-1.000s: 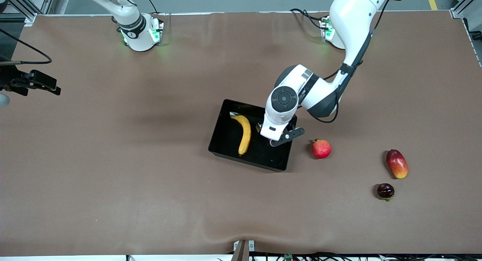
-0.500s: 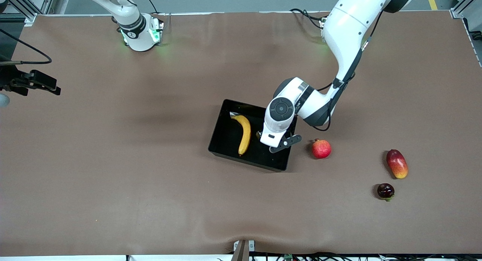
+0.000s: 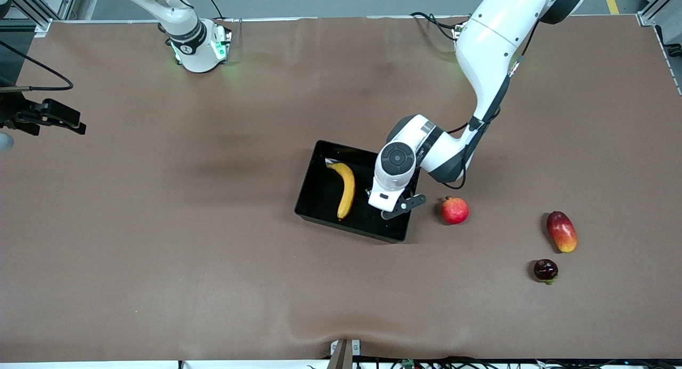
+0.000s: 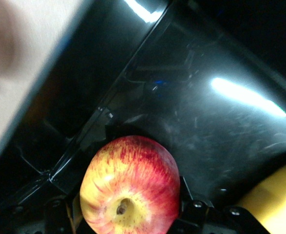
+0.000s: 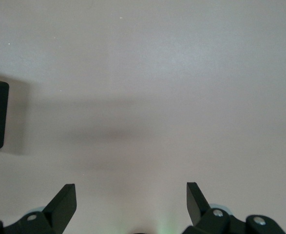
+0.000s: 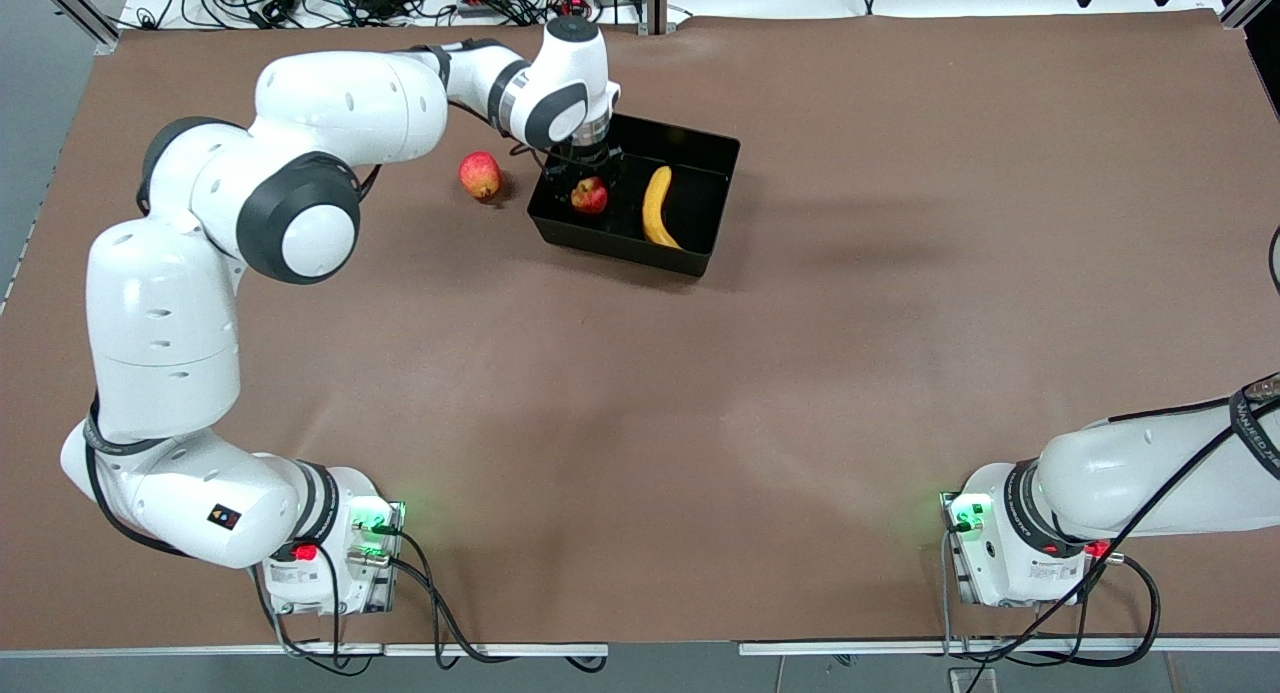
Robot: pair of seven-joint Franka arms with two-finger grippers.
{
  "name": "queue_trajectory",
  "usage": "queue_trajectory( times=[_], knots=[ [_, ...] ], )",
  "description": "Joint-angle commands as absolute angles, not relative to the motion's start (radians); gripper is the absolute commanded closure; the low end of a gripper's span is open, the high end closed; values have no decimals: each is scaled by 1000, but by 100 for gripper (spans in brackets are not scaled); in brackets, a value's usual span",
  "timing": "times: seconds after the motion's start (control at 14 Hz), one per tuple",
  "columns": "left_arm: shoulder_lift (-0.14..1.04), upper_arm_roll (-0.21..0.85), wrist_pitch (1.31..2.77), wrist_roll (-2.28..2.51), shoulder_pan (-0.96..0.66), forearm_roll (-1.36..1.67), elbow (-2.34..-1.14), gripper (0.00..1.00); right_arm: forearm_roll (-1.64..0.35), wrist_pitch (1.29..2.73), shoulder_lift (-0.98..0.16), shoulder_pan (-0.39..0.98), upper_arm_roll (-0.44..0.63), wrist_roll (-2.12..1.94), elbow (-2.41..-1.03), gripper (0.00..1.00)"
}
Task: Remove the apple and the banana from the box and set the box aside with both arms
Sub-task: 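Lower the left gripper and grasp the red-yellow apple in the tray, then lift the apple out with the left gripper and carry it beside the mango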
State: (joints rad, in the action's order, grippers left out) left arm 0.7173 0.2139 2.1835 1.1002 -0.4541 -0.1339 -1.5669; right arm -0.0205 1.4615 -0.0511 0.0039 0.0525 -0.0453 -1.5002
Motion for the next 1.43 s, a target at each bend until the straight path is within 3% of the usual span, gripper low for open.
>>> queue_trajectory(
  times=[0.0,0.36,0.64,0.86,1.07,1.36],
  knots=[
    [586,213,2103,1111,-448,-155,-1569,100,-21,1451,-38,2,51,-28,-1502,0],
    [364,219,1968,973,-326,-137,-1566,100,-20,1445,-38,2,51,-28,-1502,0],
    [322,216,1821,691,-143,-138,-1583,100,-21,1445,-38,2,51,-28,-1500,0],
    [397,216,1847,569,-3,-155,-1595,100,-21,1447,-38,5,51,-28,-1499,0],
    [527,216,1997,554,80,-195,-1594,100,-21,1447,-38,9,49,-28,-1497,0],
    [656,215,2152,554,80,-210,-1565,100,-21,1447,-40,2,51,-28,-1499,0]
  ],
)
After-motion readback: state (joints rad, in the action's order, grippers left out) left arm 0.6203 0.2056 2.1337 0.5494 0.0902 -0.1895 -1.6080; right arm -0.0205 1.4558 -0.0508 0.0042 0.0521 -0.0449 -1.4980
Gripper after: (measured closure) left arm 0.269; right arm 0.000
